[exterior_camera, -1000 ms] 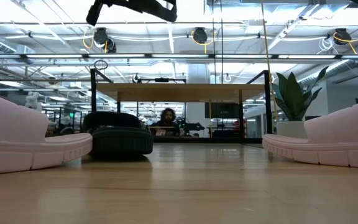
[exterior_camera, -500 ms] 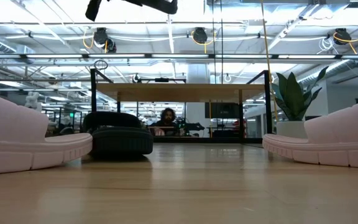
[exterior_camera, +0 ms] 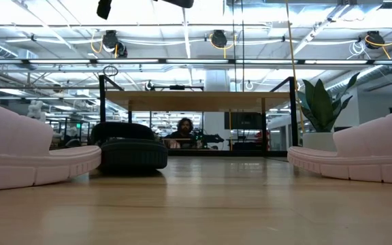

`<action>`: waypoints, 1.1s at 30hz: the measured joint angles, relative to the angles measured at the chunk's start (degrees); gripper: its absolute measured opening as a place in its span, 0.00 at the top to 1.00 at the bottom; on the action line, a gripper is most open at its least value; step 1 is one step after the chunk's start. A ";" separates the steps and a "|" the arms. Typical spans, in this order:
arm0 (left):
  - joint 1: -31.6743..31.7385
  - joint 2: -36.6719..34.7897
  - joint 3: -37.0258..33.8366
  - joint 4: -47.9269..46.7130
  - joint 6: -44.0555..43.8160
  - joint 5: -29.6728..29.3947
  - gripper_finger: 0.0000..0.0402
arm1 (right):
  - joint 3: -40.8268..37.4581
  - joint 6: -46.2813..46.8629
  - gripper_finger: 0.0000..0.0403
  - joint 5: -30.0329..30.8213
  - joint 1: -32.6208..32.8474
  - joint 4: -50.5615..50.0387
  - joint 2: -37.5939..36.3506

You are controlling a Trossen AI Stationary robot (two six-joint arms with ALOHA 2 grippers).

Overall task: Pick and place slides into the shelf
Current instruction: Put the right black slipper on the shelf

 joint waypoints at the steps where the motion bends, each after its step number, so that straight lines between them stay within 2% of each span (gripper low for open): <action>1: 0.00 0.00 0.00 0.00 -0.13 -0.02 0.90 | -0.23 -0.80 0.84 1.73 0.38 1.04 0.01; 4: 0.00 0.00 0.00 0.07 -0.20 -0.02 0.90 | -1.39 -3.78 0.84 4.86 0.95 3.98 0.07; 13: 0.00 0.00 0.00 0.87 -0.63 -0.02 0.90 | -4.85 -4.11 0.84 4.82 1.26 6.83 0.09; 33: -0.02 0.00 0.00 3.13 0.57 1.07 0.90 | -4.96 -4.57 0.84 4.99 -1.24 8.11 0.09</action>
